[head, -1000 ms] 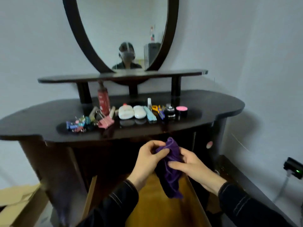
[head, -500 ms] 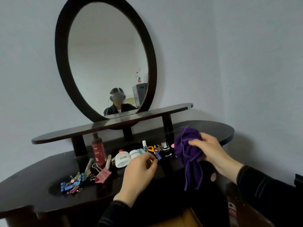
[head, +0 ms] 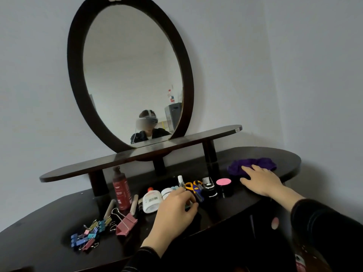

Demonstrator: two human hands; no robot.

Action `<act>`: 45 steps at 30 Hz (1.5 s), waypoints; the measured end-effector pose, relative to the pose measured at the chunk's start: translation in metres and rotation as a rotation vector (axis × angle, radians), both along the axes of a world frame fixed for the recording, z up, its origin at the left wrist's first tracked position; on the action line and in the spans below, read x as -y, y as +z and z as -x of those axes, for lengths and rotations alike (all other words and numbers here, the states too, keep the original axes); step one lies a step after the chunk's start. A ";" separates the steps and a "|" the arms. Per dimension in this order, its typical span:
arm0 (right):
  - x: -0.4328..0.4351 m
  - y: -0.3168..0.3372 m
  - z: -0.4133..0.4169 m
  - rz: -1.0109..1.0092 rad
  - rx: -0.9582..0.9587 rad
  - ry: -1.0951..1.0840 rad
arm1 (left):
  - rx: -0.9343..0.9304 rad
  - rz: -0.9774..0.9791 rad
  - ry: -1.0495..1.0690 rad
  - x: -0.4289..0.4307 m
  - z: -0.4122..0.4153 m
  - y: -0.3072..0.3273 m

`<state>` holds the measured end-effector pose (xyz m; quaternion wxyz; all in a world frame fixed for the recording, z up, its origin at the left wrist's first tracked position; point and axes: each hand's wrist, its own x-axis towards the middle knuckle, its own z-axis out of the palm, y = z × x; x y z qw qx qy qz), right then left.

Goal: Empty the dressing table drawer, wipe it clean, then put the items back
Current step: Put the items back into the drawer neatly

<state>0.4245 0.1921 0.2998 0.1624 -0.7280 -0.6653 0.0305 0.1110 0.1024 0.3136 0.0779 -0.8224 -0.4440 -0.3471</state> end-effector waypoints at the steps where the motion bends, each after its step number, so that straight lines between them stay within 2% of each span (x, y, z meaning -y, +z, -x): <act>1: -0.002 -0.004 0.001 -0.037 0.002 -0.015 | 0.000 0.004 0.008 -0.001 0.000 0.000; 5: 0.009 0.000 0.009 -0.113 0.082 -0.031 | 0.001 0.020 0.047 0.002 -0.002 0.001; 8: 0.033 0.003 0.031 -0.364 0.225 -0.028 | 0.044 0.014 0.125 0.005 -0.001 0.002; 11: 0.057 0.006 0.062 -0.587 0.247 0.104 | 0.130 0.010 0.215 0.007 0.004 0.004; 14: 0.072 0.009 0.100 -0.691 0.199 0.286 | -0.020 0.058 0.186 0.005 0.003 0.001; 18: 0.073 0.009 0.138 -0.705 0.079 0.407 | -0.109 0.113 0.168 0.002 0.002 0.000; 24: 0.065 0.004 0.137 -0.673 -0.073 0.402 | -0.028 0.085 0.177 0.007 0.001 0.001; 28: 0.066 0.001 0.135 -0.674 -0.099 0.395 | 0.025 0.099 0.244 0.013 0.000 -0.001; 30: 0.066 0.000 0.135 -0.667 -0.127 0.393 | 0.089 0.124 0.252 0.016 0.002 -0.002; 33: 0.068 -0.001 0.133 -0.663 -0.172 0.384 | 0.293 0.179 0.258 0.022 0.004 0.001; 38: 0.073 -0.007 0.127 -0.640 -0.292 0.352 | 0.864 0.257 0.181 0.032 0.013 0.001; 40: 0.078 -0.011 0.124 -0.645 -0.357 0.346 | 1.014 0.260 0.157 0.034 0.016 0.001; 43: 0.091 -0.018 0.124 -0.649 -0.471 0.347 | 1.093 0.299 0.132 0.034 0.020 0.002; 45: 0.100 -0.018 0.130 -0.638 -0.656 0.349 | 1.107 0.334 0.096 0.033 0.022 0.001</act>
